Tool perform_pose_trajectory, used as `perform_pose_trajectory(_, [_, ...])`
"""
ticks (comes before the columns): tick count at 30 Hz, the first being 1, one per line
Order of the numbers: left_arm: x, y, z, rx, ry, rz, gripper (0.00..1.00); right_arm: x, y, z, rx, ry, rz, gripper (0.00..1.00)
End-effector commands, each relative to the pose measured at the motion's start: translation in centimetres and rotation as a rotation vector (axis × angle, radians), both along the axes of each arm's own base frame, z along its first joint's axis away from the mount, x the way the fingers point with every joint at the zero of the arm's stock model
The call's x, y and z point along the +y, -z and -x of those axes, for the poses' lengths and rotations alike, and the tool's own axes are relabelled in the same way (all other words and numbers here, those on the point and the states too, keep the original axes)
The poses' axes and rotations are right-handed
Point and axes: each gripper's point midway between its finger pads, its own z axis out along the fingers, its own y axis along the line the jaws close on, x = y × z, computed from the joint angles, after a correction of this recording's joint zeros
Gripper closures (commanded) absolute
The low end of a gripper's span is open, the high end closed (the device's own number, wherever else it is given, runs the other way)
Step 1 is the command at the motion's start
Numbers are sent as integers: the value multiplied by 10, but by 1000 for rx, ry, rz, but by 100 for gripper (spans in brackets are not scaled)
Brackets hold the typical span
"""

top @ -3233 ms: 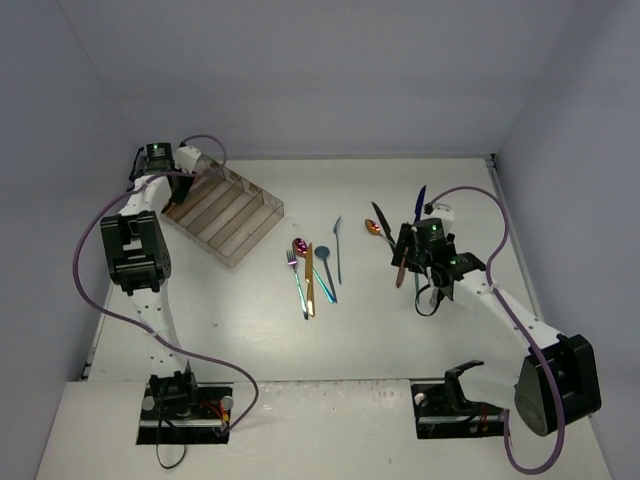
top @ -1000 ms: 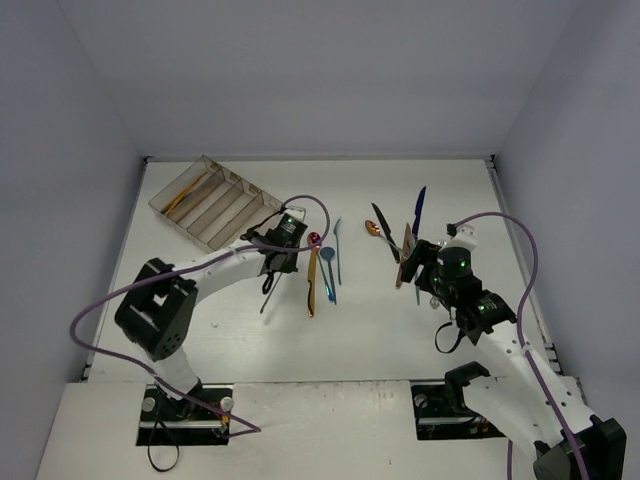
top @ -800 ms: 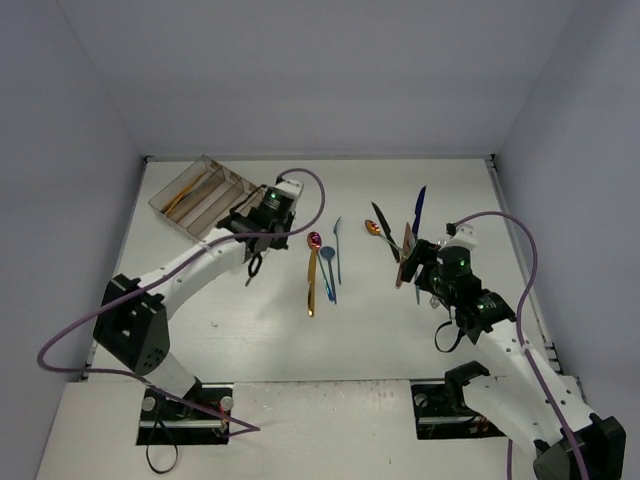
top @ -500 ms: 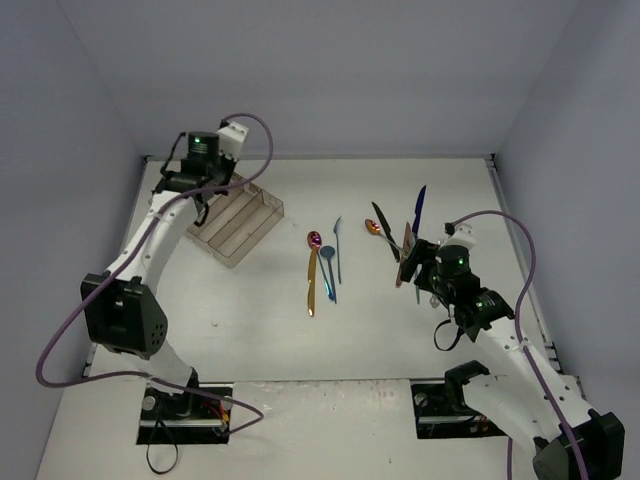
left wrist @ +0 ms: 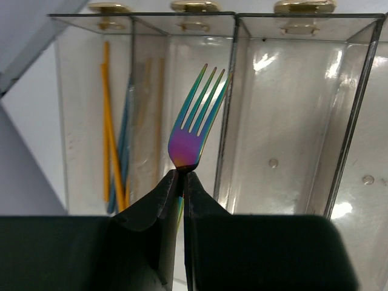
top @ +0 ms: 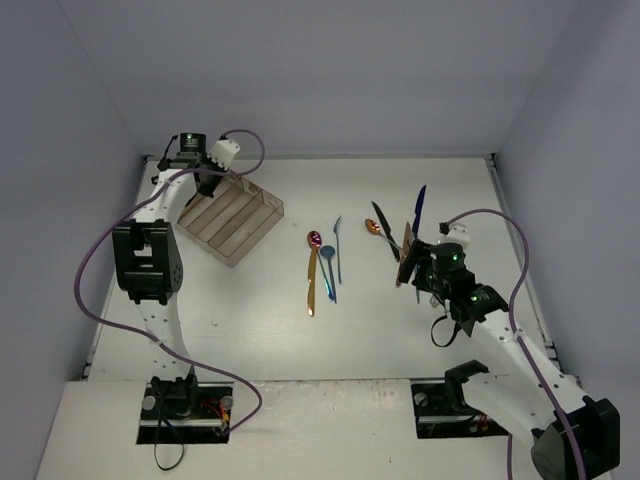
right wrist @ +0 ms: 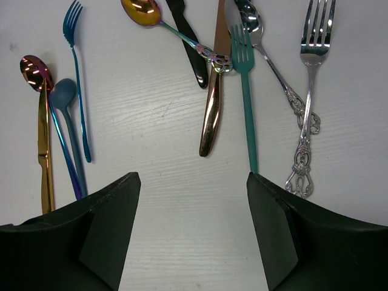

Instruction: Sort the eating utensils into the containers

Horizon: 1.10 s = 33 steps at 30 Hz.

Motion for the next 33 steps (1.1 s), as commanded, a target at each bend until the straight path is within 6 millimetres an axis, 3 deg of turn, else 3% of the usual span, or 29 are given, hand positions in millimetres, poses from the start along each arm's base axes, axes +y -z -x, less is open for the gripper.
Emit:
perform_pose_trajectory(1, [-5, -56, -28, -177, 43, 53, 100, 3, -10, -13, -41, -4, -5, 32])
perform_pose_trajectory(17, [-11, -19, -49, -173, -6, 131, 100, 3, -6, -13, -30, 5, -4, 31])
perform_pose_trajectory(20, [11, -13, -52, -171, -69, 138, 100, 3, -6, -12, -30, 6, -5, 31])
perform_pose_trajectory(22, [15, -13, -54, -180, -102, 155, 99, 2, -5, -12, -28, 8, -3, 31])
perform_pose_trajectory(26, [16, -21, -56, -200, -133, 184, 79, 1, -5, -12, -30, 11, 0, 32])
perform_pose_trajectory(30, [15, -41, -54, -238, -186, 221, 53, 1, -8, -12, -41, 8, -1, 32])
perform_pose_trajectory(33, [6, -61, -47, -266, -228, 265, 45, 1, -11, -12, -54, 3, 0, 31])
